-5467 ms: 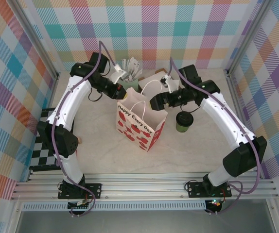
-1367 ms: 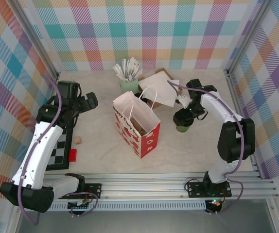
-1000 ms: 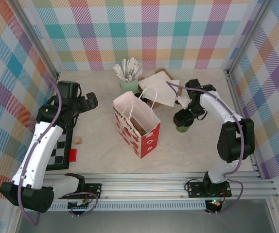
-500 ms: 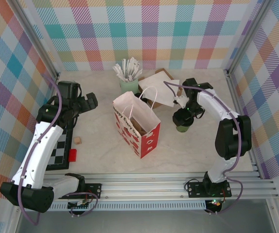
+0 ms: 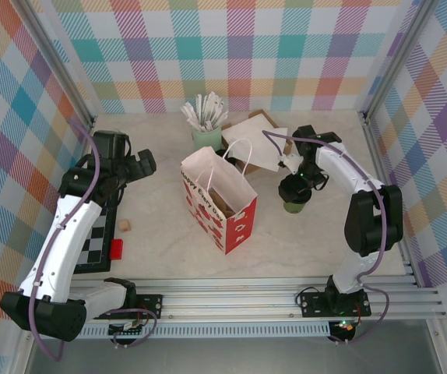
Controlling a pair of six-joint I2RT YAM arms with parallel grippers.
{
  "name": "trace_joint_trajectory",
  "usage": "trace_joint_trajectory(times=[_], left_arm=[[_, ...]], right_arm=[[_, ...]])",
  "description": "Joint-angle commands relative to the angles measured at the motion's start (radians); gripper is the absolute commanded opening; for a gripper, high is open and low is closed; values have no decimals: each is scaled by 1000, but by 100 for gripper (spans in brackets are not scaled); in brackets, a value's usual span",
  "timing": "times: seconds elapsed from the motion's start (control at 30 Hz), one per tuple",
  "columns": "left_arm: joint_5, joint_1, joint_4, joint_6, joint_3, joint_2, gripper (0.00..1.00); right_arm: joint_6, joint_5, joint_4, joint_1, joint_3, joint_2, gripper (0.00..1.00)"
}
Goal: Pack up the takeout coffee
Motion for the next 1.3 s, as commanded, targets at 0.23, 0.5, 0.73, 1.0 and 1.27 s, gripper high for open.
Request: trace_joint_trajectory(times=[0.23,0.5,0.73,1.0,1.27], left_arm=[[12,-2,-6,16,-6,1,100],[3,-2,-11,20,-9,1,100],[2,-3,-11,21,-6,0,100],[0,-2,-11,20,-8,1,100],[1,-2,-10,20,-8,3,100]], right_arm=[[-14,13,-49,6,17,19,91],[-11,8,-56,7,21,24,93],[-12,21,-67,5,23,28,93],[-12,27,-69,7,23,28,97],[-11,25,-72,6,21,15,85]])
